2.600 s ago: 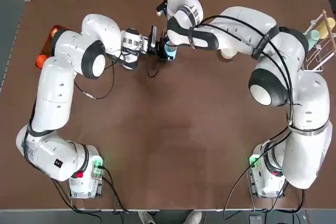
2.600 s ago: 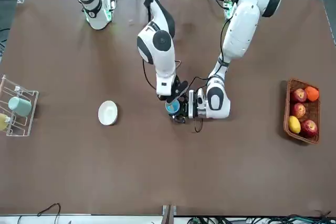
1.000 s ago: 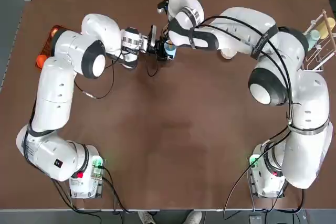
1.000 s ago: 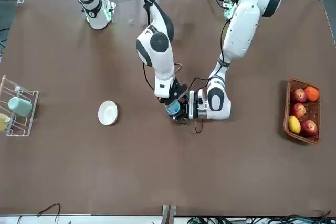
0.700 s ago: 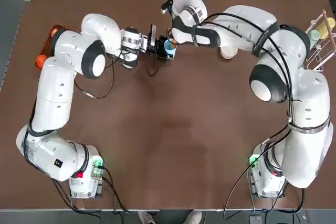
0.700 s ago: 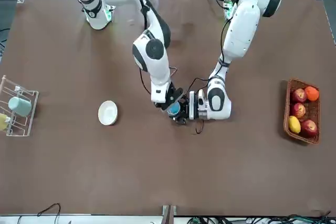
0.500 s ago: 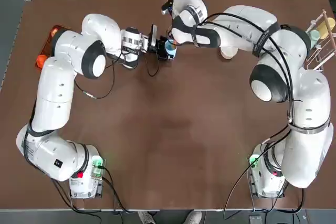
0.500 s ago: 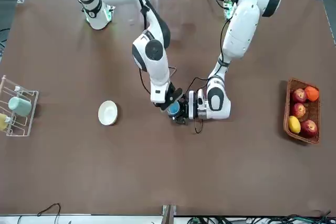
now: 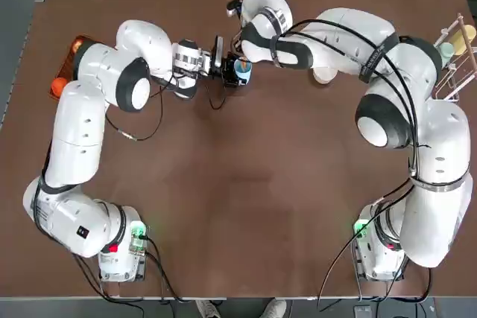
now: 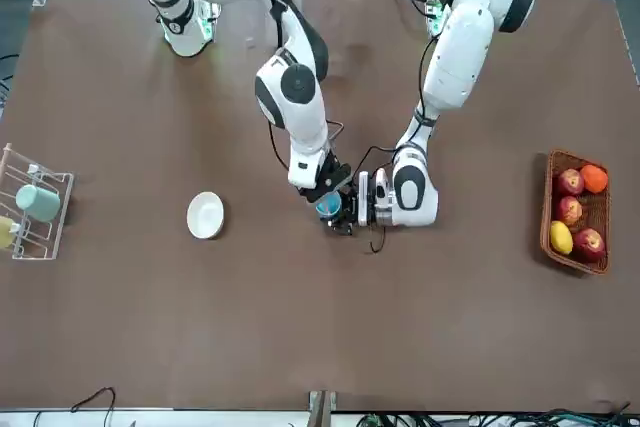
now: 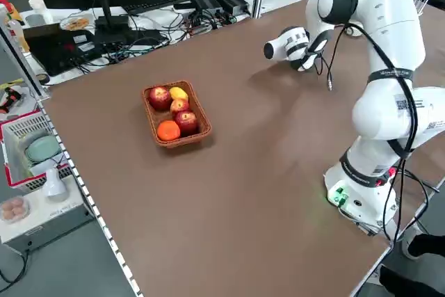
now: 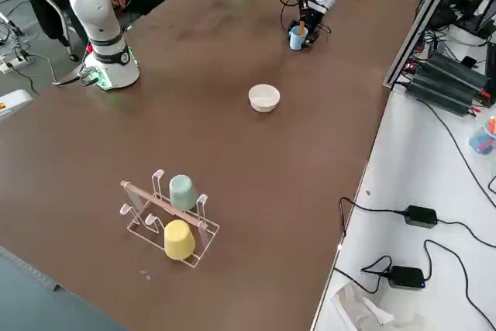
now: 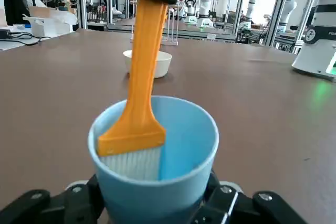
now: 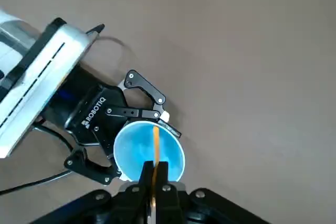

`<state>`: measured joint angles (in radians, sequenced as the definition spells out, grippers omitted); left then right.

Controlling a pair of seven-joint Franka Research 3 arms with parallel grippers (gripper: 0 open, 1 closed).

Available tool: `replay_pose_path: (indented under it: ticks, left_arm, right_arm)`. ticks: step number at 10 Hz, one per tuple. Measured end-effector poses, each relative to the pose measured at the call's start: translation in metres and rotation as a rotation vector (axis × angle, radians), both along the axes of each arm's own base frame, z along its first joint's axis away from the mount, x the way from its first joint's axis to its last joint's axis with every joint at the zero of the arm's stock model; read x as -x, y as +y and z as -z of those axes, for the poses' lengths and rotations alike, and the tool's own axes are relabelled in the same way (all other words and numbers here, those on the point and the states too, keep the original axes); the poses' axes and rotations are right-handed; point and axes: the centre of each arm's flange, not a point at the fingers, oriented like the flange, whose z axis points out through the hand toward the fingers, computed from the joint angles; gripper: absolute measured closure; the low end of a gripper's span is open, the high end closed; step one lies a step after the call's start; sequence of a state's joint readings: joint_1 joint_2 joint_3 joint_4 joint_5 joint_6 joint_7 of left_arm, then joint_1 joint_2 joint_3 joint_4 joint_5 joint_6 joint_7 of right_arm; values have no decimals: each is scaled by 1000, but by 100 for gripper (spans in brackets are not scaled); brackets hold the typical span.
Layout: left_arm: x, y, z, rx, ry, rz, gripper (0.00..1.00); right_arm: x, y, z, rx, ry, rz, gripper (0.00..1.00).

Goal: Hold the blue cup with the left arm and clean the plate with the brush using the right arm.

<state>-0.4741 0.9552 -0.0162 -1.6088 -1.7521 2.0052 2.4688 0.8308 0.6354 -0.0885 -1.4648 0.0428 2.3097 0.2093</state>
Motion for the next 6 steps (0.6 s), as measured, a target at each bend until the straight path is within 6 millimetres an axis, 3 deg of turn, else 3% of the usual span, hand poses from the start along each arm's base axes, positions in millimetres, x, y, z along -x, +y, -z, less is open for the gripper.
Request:
replay_pose_path:
  ticks: [4,6]
  left_arm:
    - [-1,0,-1,0,-3,0,30]
    - [1,-4,-1,3,-2,5,30]
  right_arm:
    - [-8,-20,17,20,15,-63,95]
    - [-6,-22,10,9,40,-4,95]
